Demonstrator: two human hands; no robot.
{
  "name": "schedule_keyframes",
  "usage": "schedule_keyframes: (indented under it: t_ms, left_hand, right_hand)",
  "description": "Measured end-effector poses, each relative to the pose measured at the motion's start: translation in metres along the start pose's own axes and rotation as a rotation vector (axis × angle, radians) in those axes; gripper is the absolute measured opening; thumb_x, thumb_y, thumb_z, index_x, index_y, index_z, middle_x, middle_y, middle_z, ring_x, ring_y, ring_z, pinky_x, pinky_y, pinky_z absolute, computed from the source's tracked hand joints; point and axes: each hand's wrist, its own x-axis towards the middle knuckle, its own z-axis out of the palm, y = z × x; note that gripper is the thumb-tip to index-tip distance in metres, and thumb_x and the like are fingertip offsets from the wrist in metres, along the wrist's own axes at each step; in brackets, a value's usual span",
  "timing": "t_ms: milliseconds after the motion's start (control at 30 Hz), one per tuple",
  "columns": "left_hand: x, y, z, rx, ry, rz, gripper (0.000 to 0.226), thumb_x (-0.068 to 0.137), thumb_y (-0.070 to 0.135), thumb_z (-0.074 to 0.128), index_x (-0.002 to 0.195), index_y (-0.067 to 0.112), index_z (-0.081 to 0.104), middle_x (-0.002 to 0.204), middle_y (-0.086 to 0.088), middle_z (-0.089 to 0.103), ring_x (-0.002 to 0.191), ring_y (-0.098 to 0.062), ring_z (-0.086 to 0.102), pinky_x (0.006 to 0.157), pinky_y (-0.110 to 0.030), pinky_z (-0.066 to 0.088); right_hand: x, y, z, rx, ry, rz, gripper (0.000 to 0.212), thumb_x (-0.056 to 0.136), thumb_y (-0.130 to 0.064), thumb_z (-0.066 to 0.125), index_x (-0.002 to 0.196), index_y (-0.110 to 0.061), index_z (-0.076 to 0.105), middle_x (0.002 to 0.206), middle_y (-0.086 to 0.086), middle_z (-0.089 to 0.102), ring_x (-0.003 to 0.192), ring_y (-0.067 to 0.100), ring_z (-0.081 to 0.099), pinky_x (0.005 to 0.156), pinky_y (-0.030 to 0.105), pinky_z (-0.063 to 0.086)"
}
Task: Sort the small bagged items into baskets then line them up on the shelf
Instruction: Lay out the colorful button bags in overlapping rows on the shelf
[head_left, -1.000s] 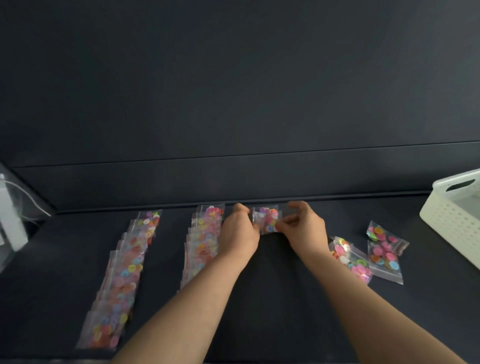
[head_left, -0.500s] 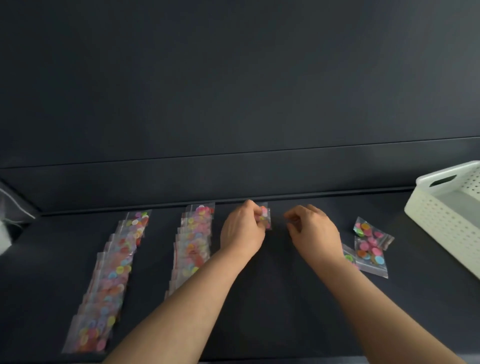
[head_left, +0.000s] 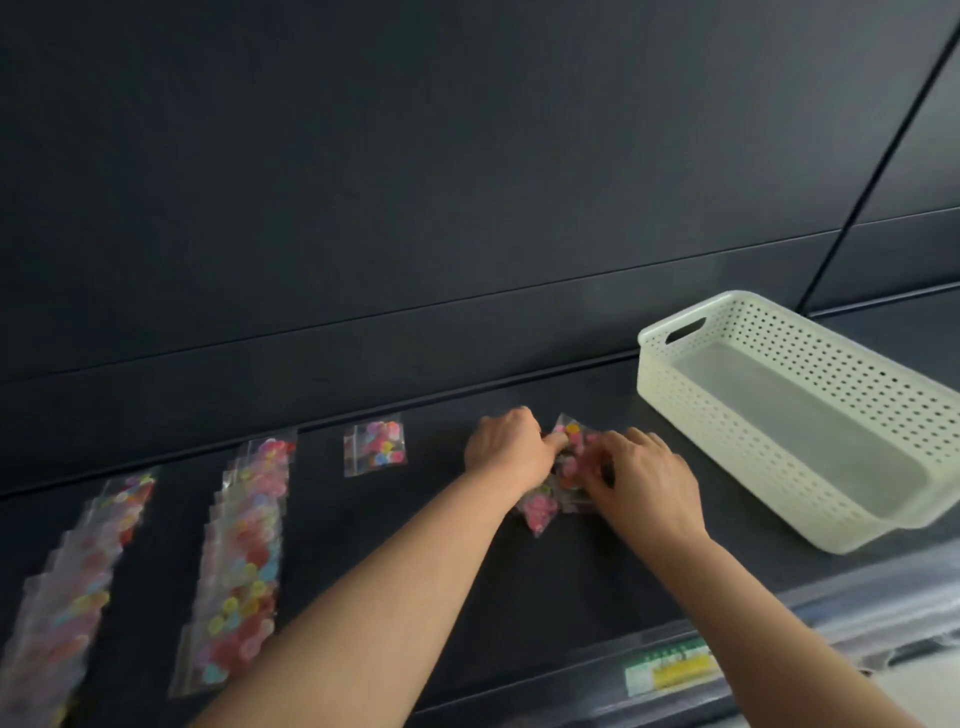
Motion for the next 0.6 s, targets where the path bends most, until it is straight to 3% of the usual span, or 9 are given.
schedule_keyframes:
  t_ms: [67, 167, 267, 367, 433, 500, 600]
  left_hand:
    - [0.006, 0.009, 0.008, 0.084, 0.036, -0.008, 0.050, 0.087, 0.061, 0.056, 0.116, 0.020, 0.064, 0.121, -0.005, 0.064, 0.120, -0.028, 0.051, 0.092, -0.039, 0.048]
    - [0.010, 0.020, 0.011, 0.117, 0.058, -0.019, 0.038, 0.090, 0.052, 0.058, 0.113, 0.023, 0.065, 0.122, -0.001, 0.063, 0.118, -0.026, 0.049, 0.091, -0.040, 0.046]
    - [0.005, 0.023, 0.001, -0.014, 0.104, 0.025, 0.014, 0.093, 0.040, 0.059, 0.099, 0.027, 0.057, 0.110, 0.005, 0.066, 0.111, -0.022, 0.056, 0.093, -0.040, 0.043]
    - [-0.005, 0.020, -0.015, -0.093, 0.112, 0.169, 0.008, 0.091, 0.028, 0.063, 0.095, 0.031, 0.056, 0.100, 0.010, 0.068, 0.101, -0.018, 0.061, 0.091, -0.042, 0.047]
    - [-0.011, 0.016, -0.022, -0.220, 0.076, 0.226, 0.014, 0.089, 0.019, 0.065, 0.096, 0.031, 0.060, 0.096, 0.011, 0.068, 0.097, -0.014, 0.062, 0.088, -0.038, 0.050]
    - [-0.018, 0.010, -0.027, -0.465, 0.077, 0.207, 0.020, 0.089, 0.012, 0.065, 0.105, 0.024, 0.061, 0.097, 0.009, 0.068, 0.092, -0.011, 0.063, 0.084, -0.031, 0.051]
    - [-0.030, 0.000, -0.031, -0.688, 0.063, 0.069, 0.029, 0.089, 0.022, 0.068, 0.116, 0.019, 0.058, 0.105, 0.005, 0.064, 0.094, -0.008, 0.061, 0.083, -0.026, 0.051]
  right_hand:
    - [-0.003, 0.007, -0.002, 0.001, -0.012, -0.005, 0.022, 0.085, -0.046, 0.060, 0.092, -0.025, 0.062, 0.091, -0.006, 0.059, 0.094, 0.019, 0.056, 0.071, 0.032, 0.040]
    - [-0.003, 0.015, -0.006, 0.021, -0.059, 0.002, 0.026, 0.085, -0.051, 0.058, 0.096, -0.027, 0.058, 0.096, -0.009, 0.058, 0.097, 0.016, 0.055, 0.075, 0.031, 0.041]
    - [0.003, 0.020, -0.011, 0.122, -0.020, -0.023, 0.048, 0.083, -0.046, 0.064, 0.123, -0.024, 0.048, 0.116, -0.004, 0.055, 0.109, 0.019, 0.051, 0.084, 0.034, 0.044]
    - [0.014, 0.016, -0.015, 0.159, -0.046, -0.079, 0.071, 0.086, -0.039, 0.062, 0.146, -0.020, 0.029, 0.133, 0.000, 0.046, 0.121, 0.021, 0.044, 0.095, 0.038, 0.042]
    - [0.021, 0.009, -0.017, 0.246, -0.056, -0.104, 0.054, 0.089, -0.033, 0.060, 0.138, -0.021, 0.043, 0.120, -0.002, 0.057, 0.112, 0.020, 0.054, 0.089, 0.037, 0.046]
    - [0.026, -0.001, -0.018, 0.423, -0.088, -0.042, 0.022, 0.089, -0.028, 0.061, 0.111, -0.026, 0.063, 0.092, -0.011, 0.067, 0.089, 0.012, 0.064, 0.073, 0.029, 0.050]
    - [0.028, -0.014, -0.018, 0.837, -0.165, 0.145, 0.006, 0.088, -0.026, 0.066, 0.090, -0.020, 0.068, 0.075, -0.007, 0.071, 0.067, 0.004, 0.066, 0.064, 0.024, 0.052]
